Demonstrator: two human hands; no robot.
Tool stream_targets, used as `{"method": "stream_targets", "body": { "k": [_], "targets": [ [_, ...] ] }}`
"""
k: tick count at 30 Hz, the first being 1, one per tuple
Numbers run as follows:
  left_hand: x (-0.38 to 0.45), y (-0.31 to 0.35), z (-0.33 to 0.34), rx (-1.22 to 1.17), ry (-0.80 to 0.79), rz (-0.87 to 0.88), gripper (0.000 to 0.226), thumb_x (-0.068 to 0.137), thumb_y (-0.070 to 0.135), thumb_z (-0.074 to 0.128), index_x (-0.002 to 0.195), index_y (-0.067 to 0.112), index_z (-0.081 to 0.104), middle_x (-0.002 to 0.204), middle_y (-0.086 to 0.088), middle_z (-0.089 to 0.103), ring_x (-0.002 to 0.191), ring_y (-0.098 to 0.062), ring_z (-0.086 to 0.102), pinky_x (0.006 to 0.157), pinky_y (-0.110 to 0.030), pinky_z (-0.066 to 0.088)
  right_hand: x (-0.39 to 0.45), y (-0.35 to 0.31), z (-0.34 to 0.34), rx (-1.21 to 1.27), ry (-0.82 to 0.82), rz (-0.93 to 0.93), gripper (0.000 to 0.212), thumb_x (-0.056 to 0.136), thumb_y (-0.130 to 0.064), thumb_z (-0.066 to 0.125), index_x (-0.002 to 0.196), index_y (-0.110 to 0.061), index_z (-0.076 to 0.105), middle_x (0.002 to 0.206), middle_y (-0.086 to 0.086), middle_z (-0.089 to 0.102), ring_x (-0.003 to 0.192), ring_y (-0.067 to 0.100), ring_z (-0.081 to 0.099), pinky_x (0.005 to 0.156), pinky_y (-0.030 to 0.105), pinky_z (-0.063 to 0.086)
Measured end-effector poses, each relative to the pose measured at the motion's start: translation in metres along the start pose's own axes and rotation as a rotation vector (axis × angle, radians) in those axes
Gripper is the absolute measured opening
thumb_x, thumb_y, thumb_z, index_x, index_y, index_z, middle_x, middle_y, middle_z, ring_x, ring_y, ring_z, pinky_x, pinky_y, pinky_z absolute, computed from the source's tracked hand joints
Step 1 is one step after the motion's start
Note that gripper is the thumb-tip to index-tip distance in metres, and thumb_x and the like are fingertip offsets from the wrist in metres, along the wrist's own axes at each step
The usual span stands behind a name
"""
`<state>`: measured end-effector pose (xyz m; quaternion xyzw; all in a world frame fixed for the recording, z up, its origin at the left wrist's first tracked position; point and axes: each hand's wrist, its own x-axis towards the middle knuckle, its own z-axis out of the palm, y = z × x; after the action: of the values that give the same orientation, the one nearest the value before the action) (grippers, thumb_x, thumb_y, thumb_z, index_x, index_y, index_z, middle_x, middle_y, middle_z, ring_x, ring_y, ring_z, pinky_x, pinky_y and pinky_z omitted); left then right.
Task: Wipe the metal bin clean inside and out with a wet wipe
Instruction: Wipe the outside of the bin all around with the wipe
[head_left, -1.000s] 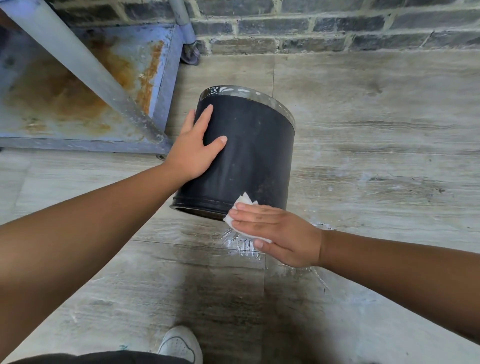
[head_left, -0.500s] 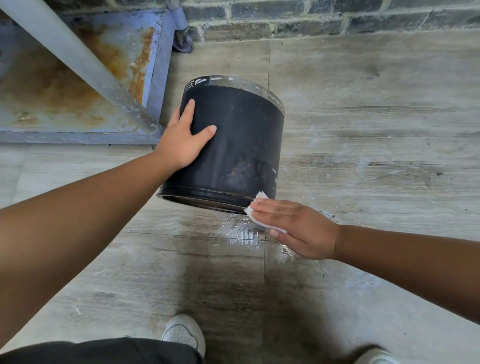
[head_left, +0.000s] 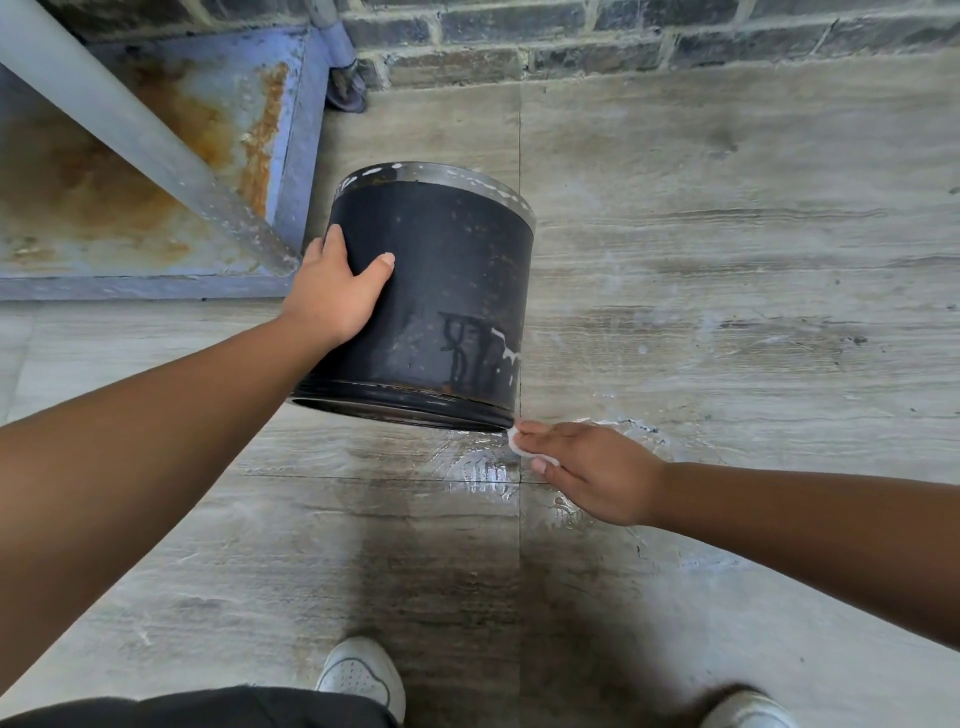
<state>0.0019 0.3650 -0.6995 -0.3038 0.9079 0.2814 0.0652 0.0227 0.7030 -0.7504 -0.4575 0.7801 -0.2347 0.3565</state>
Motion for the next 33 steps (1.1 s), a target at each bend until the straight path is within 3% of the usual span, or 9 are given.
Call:
{"method": "stream_targets", "body": {
  "k": [3,5,9,11,15,19,22,26,33],
  "targets": [
    [0.001,0.006,0.001,0.024,0.069,0.044,0.069,0.09,0.051,0.046,0.146,0.012,0.032,0.15,-0.012,0.036,0.136,-0.03,0.034,0.11,-0.047,0.031,0.002,0.001,0.002,0.16,-0.08,0.234,0.047,0.102,-0.044,0.033,0.139,-0.021,0.051,0.109,0.001,0.07,0.104,0.014,0.063,0.09,0.027,0.045],
    [0.004,0.016,0.0,0.055,0.105,0.097,0.073,0.09,0.043,0.051,0.15,0.011,0.025,0.156,-0.011,0.027,0.143,-0.028,0.025,0.115,-0.043,0.024,0.003,0.002,0.003,0.422,-0.038,0.354,0.042,0.1,-0.044,0.041,0.125,-0.019,0.064,0.088,-0.001,0.068,0.08,0.011,0.061,0.074,0.024,0.043],
    [0.03,0.067,0.001,0.199,0.109,0.376,0.069,0.085,0.043,0.053,0.143,0.011,0.034,0.147,-0.013,0.036,0.137,-0.033,0.029,0.11,-0.047,0.029,0.0,0.004,-0.009,1.003,0.132,0.502,0.037,0.099,-0.03,0.051,0.096,0.002,0.069,0.084,0.015,0.062,0.079,0.027,0.057,0.078,0.034,0.04],
    [0.05,0.102,0.009,0.307,0.001,0.394,0.072,0.086,0.05,0.051,0.145,0.014,0.032,0.154,-0.013,0.028,0.142,-0.033,0.021,0.111,-0.056,0.023,-0.003,0.003,-0.017,1.217,0.217,0.576,0.03,0.098,-0.027,0.052,0.089,-0.009,0.074,0.088,0.012,0.069,0.083,0.029,0.065,0.078,0.036,0.048],
    [0.071,0.15,0.038,0.741,-0.174,0.347,0.069,0.083,0.068,0.035,0.137,0.025,0.044,0.147,-0.007,0.042,0.136,-0.033,0.036,0.102,-0.077,0.006,-0.01,0.007,-0.027,1.5,0.263,0.711,0.031,0.095,-0.038,0.053,0.108,-0.015,0.07,0.1,0.009,0.073,0.098,0.032,0.07,0.066,0.04,0.06],
    [0.075,0.156,0.043,0.873,-0.148,0.335,0.067,0.084,0.069,0.03,0.121,0.021,0.059,0.12,-0.01,0.062,0.112,-0.038,0.055,0.098,-0.07,0.028,-0.017,0.006,-0.036,1.654,0.254,0.693,0.03,0.079,-0.04,0.068,0.098,-0.017,0.073,0.092,0.007,0.076,0.088,0.028,0.073,0.058,0.037,0.06],
    [0.073,0.148,0.035,0.785,-0.061,0.421,0.065,0.086,0.068,0.032,0.1,0.014,0.064,0.1,-0.014,0.063,0.098,-0.037,0.059,0.084,-0.052,0.045,-0.022,0.005,-0.042,1.671,0.266,0.651,0.04,0.068,-0.031,0.076,0.104,-0.015,0.071,0.091,0.005,0.075,0.082,0.024,0.073,0.055,0.032,0.059],
    [0.061,0.141,0.014,0.423,0.03,0.461,0.064,0.089,0.061,0.037,0.055,0.008,0.048,0.059,-0.01,0.049,0.071,-0.035,0.053,0.067,-0.039,0.042,-0.024,0.01,-0.056,1.594,0.376,0.607,0.037,0.067,-0.018,0.076,0.103,-0.013,0.07,0.092,0.008,0.075,0.081,0.023,0.073,0.055,0.031,0.06],
    [0.037,0.132,-0.044,0.036,0.102,0.486,0.066,0.09,0.056,0.045,0.055,0.001,0.056,0.05,-0.012,0.053,0.052,-0.026,0.048,0.058,-0.03,0.042,0.003,-0.009,-0.104,1.548,0.628,0.427,0.011,0.087,-0.013,0.065,0.097,-0.019,0.065,0.084,-0.001,0.075,0.079,0.017,0.073,0.057,0.029,0.058]
  ]
}}
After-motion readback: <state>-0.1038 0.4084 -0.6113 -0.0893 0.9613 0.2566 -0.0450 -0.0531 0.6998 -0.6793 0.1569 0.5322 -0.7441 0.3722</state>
